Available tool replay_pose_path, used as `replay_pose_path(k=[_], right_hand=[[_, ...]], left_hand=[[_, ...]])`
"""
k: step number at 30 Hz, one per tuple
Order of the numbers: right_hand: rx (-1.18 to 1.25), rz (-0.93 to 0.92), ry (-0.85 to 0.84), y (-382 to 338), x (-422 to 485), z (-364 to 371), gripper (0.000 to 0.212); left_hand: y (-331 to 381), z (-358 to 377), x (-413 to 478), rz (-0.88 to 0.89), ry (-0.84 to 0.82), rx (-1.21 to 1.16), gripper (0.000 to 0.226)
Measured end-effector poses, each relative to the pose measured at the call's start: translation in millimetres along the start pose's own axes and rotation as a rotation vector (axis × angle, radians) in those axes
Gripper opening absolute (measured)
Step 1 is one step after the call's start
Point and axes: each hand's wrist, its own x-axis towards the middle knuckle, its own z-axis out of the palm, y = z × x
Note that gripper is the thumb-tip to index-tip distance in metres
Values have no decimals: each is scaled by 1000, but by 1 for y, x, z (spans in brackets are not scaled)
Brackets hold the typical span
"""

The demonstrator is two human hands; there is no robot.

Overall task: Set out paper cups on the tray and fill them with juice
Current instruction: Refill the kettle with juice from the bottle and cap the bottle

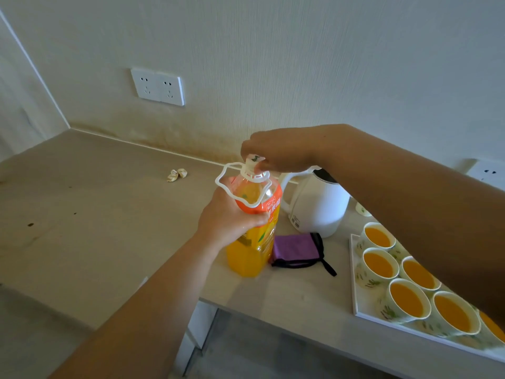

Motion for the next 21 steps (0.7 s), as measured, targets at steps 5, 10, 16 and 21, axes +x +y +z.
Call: replay_pose_path(k=[5, 10, 16, 21], right_hand=[[-61, 110, 182, -8, 1, 6, 50], [-230, 377, 285, -21, 12, 16, 70], [-192, 375, 261, -18, 15, 19, 57], [-37, 154, 198, -11, 5, 24, 40]], left_hand=[[1, 1, 0, 9, 27, 4, 93], [-1, 3, -1, -8, 46, 47, 93], [-2, 3, -2, 4, 58, 34, 96], [-5, 0, 2, 21, 46, 13, 93]])
